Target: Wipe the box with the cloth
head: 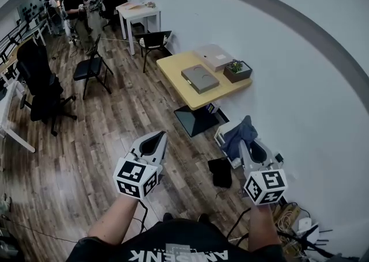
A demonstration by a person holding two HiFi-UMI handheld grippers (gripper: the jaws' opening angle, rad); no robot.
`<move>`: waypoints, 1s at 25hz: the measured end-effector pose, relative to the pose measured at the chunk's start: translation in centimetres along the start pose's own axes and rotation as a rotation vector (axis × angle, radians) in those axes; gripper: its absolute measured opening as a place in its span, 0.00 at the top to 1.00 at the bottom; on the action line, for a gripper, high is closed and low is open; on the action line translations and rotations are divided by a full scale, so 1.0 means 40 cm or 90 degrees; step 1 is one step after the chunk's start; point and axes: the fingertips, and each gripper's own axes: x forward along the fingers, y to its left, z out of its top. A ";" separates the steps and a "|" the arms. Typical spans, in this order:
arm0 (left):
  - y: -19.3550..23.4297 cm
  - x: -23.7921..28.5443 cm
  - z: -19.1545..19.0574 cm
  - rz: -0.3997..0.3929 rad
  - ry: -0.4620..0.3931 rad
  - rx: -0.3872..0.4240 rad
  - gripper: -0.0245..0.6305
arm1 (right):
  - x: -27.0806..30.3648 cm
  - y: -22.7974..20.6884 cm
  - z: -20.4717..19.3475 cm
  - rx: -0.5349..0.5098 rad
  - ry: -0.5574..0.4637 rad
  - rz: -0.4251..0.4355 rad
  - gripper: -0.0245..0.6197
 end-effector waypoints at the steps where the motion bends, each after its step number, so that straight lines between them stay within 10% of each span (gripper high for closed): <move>1: 0.009 -0.003 -0.001 -0.006 -0.001 0.003 0.96 | 0.003 0.009 -0.001 0.000 -0.003 -0.004 0.85; 25: 0.251 0.266 0.031 0.030 0.016 -0.007 0.96 | 0.456 -0.101 0.069 0.002 -0.017 0.057 0.84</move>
